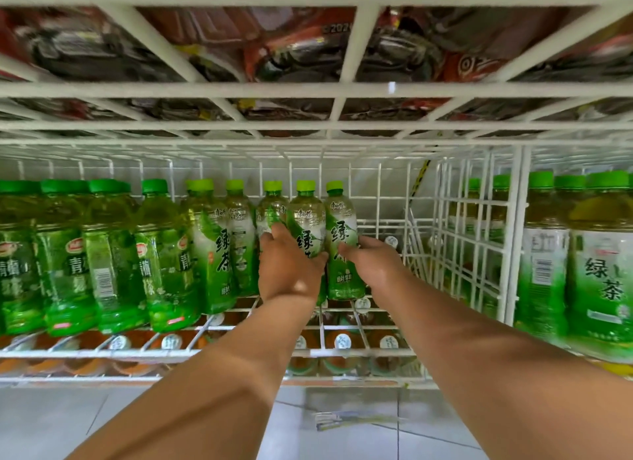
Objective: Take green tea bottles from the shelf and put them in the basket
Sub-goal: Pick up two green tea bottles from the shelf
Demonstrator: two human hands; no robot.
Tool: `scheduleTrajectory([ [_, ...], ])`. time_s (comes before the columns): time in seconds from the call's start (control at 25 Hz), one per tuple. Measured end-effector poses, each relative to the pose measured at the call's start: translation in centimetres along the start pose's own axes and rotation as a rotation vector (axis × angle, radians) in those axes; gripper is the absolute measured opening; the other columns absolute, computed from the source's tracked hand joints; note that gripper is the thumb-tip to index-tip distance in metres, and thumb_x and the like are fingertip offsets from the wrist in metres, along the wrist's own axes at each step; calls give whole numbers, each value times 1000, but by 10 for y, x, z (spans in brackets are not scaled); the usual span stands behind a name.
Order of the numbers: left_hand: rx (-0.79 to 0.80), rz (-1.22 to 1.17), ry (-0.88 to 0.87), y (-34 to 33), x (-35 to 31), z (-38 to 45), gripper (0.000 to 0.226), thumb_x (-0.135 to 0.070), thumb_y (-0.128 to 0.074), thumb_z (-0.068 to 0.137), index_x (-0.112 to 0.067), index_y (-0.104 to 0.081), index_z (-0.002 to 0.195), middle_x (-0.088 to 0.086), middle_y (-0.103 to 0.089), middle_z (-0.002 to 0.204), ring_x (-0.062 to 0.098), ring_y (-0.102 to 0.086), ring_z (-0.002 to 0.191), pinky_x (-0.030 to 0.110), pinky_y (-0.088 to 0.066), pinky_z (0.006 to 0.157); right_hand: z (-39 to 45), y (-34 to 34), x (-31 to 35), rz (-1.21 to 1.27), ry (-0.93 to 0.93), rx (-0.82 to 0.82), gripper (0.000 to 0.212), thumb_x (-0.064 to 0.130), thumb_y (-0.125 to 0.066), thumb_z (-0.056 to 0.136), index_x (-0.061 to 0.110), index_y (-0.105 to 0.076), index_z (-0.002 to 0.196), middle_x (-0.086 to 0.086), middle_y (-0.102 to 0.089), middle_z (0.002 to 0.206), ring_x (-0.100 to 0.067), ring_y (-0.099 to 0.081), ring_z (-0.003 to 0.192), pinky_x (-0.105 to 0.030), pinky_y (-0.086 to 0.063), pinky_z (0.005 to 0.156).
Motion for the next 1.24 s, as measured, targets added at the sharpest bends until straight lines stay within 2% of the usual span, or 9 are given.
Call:
scheduleTrajectory([
  [0.2, 49, 53, -10, -12, -5, 5, 84, -46, -81, 80, -11, -37, 143, 13, -56, 131, 33, -66, 109, 45, -60, 86, 1, 11, -11, 0, 47, -113, 36, 22, -74, 91, 19, -70, 127, 0, -76, 107, -19, -73, 91, -38, -61, 84],
  [0.36, 50, 146, 6, -13, -8, 10, 92, -48, -81, 78, -8, -34, 145, 15, -56, 133, 35, -65, 113, 45, -60, 86, 6, 13, -6, -287, 116, -142, 47, 40, -69, 93, 24, -62, 137, -1, -69, 126, -15, -69, 94, -22, -50, 56],
  [0.48, 49, 320, -14, -13, -12, 9, 88, -58, -75, 80, -12, -39, 145, 11, -54, 132, 33, -65, 112, 43, -56, 78, 5, 13, -6, -331, 108, -114, 55, 46, -69, 92, 26, -56, 142, -2, -65, 136, -23, -67, 111, -27, -56, 73],
  [0.64, 113, 367, -11, -19, -9, 4, 82, -64, -66, 85, -11, -43, 143, 9, -47, 140, 33, -62, 117, 44, -55, 81, -5, 14, -4, -418, 58, -53, 50, 45, -68, 93, 20, -59, 135, -2, -70, 116, -16, -67, 86, -23, -44, 54],
  [0.76, 170, 354, -87, -13, -3, -8, 72, -62, -59, 91, -15, -42, 142, 9, -45, 142, 33, -56, 122, 48, -55, 91, -18, 13, 7, -545, 75, -27, 38, 44, -65, 95, 19, -63, 123, 0, -70, 104, -14, -67, 75, -24, -43, 53],
  [0.88, 154, 476, -273, 10, -10, -30, 68, -61, -53, 94, -25, -33, 148, 6, -38, 149, 31, -45, 134, 46, -49, 98, -46, 19, 29, -795, 202, -51, 48, 46, -59, 97, 16, -54, 135, -8, -60, 128, -23, -65, 106, -30, -54, 82],
  [1.0, 140, 531, -408, 37, -20, -53, 71, -63, -43, 96, -34, -17, 156, 4, -19, 163, 29, -23, 150, 46, -35, 115, -76, 26, 53, -1105, 373, -74, 74, 58, -47, 98, 21, -24, 159, -9, -28, 163, -30, -29, 149, -44, -35, 117],
  [1.08, 108, 573, -468, 56, -29, -73, 71, -65, -37, 97, -36, -16, 158, 3, -16, 165, 28, -14, 153, 47, -27, 119, -96, 35, 67, -1211, 385, -44, 79, 64, -37, 99, 28, -7, 162, -1, -6, 170, -26, -5, 157, -47, -19, 125],
  [1.24, 113, 640, -479, 90, -51, -111, 74, -70, -29, 96, -40, -6, 160, -1, -3, 170, 25, 2, 156, 45, -14, 125, -149, 50, 92, -1312, 501, -27, 77, 69, -27, 98, 37, 3, 161, 6, 5, 171, -21, 2, 157, -43, -8, 128],
])
Point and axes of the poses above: each hand's wrist, its own z-axis towards the middle knuckle, its own y-axis out of the back of the hand, x = y × z, the point moved 10 cm from there along z, towards the middle knuckle
